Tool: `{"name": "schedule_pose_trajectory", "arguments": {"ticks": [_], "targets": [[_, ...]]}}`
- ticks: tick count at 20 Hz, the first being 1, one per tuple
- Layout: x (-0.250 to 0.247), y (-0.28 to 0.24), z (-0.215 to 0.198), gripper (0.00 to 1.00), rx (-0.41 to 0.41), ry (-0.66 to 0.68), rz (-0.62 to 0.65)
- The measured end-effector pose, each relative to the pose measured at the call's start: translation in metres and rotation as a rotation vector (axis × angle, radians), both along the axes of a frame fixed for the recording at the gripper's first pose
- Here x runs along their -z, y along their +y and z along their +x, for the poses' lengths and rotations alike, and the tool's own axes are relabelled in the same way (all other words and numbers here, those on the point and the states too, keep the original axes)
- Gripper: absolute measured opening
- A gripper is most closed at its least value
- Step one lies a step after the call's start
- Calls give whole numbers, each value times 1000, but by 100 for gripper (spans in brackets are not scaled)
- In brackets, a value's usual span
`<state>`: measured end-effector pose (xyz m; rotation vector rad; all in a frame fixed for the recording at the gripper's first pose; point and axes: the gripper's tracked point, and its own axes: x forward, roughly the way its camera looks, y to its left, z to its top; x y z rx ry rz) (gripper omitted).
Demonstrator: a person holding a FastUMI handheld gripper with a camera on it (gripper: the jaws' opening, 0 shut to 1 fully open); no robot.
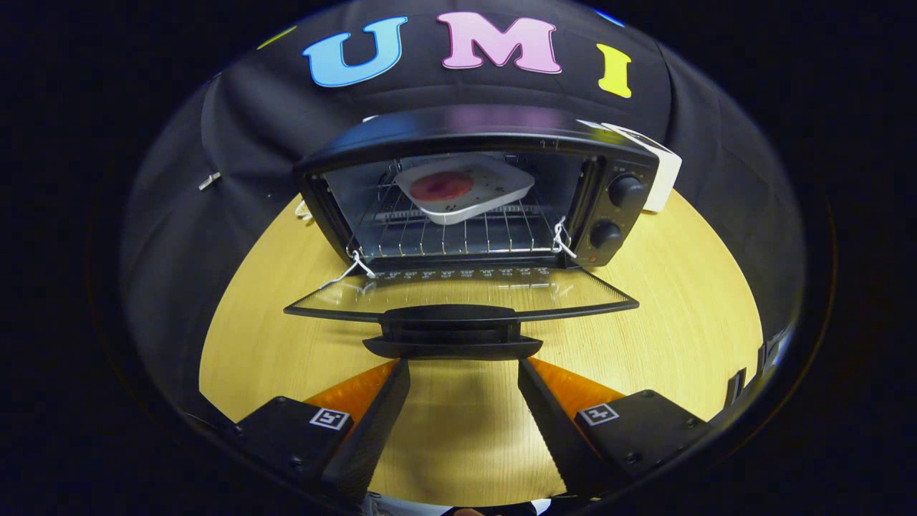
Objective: Open the toaster oven, put the food inside, and close the toaster oven door.
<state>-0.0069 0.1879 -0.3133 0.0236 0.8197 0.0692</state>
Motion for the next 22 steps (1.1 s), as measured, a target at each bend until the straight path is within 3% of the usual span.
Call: {"name": "schedule_pose_trajectory", "arguments": {"ticks": [11,16,22], "targets": [[-116,-3,51,99,-75,-366,-22],[-179,-25,43,100,-136,-528,-54],[-262,-78,20,100,-95,-700,-56]]}}
